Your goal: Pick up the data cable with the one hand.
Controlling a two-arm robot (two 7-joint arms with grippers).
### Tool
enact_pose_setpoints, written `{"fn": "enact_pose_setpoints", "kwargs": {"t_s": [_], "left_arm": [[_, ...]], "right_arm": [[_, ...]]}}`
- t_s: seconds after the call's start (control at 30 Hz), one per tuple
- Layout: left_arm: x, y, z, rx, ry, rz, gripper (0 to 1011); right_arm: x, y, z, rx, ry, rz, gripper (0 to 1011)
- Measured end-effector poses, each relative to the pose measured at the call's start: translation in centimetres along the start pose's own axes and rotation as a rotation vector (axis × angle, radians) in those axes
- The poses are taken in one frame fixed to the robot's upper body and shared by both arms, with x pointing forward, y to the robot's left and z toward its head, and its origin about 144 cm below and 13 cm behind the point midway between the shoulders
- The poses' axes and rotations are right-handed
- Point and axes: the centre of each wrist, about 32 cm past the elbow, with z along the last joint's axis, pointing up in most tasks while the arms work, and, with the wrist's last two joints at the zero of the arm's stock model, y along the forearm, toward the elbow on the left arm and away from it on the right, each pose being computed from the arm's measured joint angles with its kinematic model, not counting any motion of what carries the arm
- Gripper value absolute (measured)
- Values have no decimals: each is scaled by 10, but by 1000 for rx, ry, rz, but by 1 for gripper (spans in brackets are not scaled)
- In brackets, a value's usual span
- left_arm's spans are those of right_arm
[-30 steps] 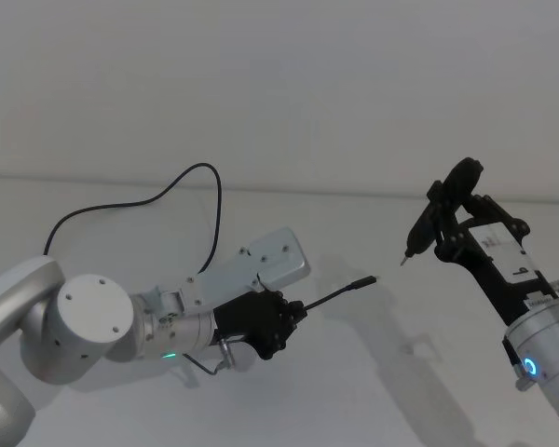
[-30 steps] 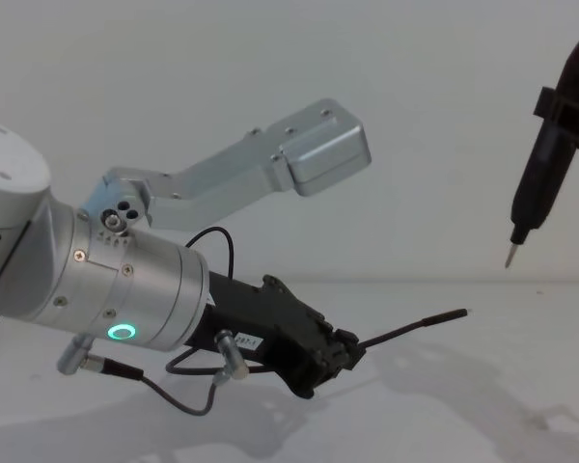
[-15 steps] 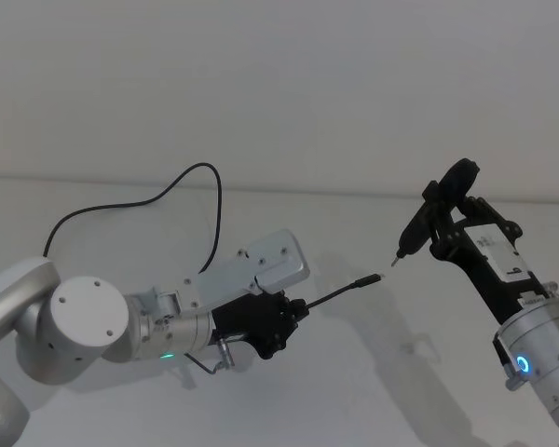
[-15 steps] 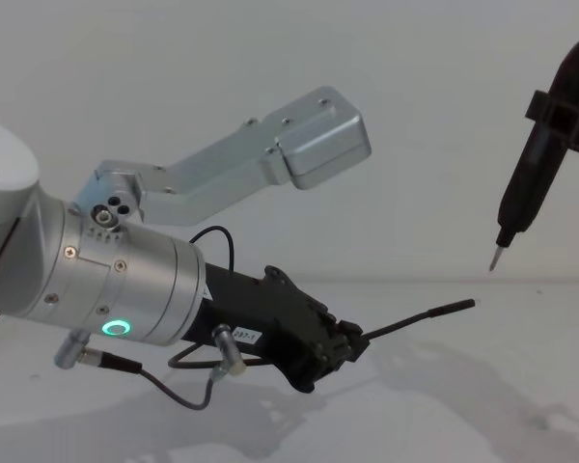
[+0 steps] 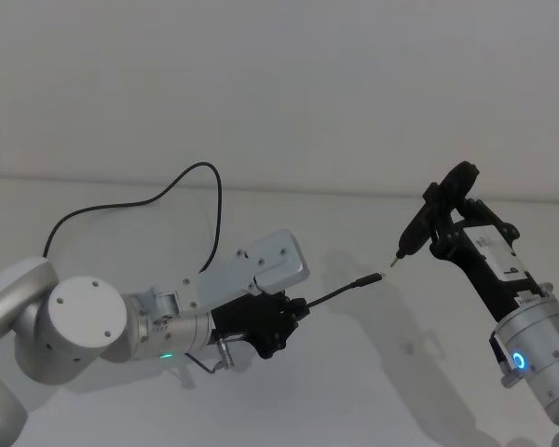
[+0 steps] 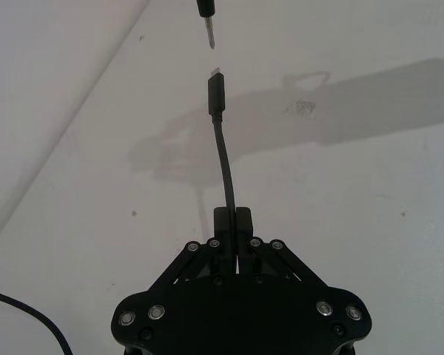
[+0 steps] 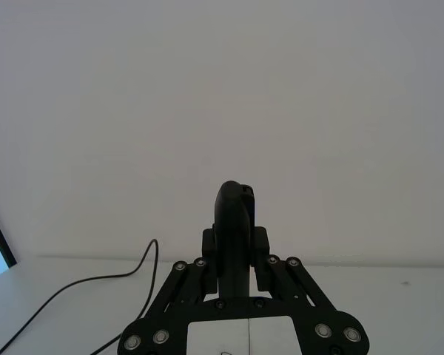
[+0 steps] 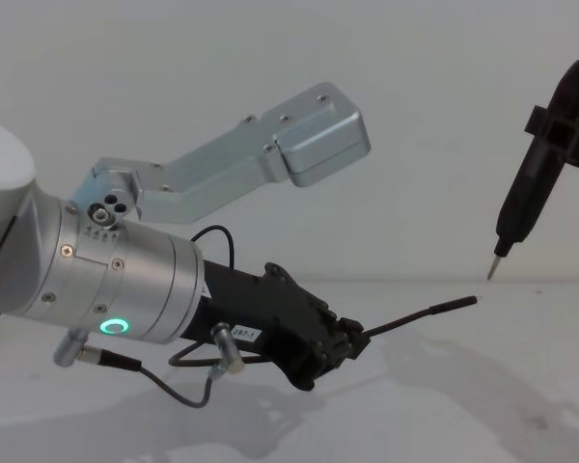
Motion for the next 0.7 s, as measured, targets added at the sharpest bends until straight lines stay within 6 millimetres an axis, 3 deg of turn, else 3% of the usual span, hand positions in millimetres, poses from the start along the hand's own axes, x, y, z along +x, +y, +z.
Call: {"fn": "enact_pose_setpoints", "kwargs": {"t_s": [0.7], "left_arm": [[0,0,0,-3,-4,0,49]], "right_arm": [[9,3,-9,-24,19,-5,268]]}}
